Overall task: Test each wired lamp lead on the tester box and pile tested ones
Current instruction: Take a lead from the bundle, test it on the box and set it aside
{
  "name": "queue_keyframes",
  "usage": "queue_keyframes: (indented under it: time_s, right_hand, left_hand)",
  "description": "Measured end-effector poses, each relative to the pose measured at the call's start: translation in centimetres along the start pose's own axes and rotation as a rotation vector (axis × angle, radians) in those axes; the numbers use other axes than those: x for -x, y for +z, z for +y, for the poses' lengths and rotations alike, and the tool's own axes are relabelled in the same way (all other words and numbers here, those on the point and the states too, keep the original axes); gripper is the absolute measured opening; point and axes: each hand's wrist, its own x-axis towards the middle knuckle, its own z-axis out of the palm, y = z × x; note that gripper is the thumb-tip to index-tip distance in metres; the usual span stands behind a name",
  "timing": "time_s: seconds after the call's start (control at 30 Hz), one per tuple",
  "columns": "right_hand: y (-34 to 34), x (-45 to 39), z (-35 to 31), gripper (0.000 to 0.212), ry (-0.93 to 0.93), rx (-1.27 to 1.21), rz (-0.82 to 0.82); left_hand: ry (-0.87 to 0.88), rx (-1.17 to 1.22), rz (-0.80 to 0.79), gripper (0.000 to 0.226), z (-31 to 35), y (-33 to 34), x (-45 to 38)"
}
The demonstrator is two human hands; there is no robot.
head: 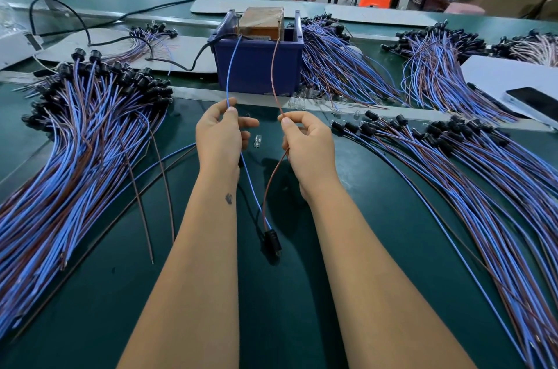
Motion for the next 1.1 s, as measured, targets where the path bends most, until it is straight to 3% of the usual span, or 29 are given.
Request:
queue_keyframes:
  time_s: [0.8,1.1]
  right_hand:
    - [0.0,-0.1,0.2,0.013,-0.015,0.043,0.002]
    - [0.5,0.5,-0.2,0.015,-0.054,0.024,-0.065]
  left_hand:
    - [0.011,-0.001,0.029,0.021,0.1,0.1,0.1]
    - [0.067,-0.124,-0.18,0.02,0.5,0.7,2.0]
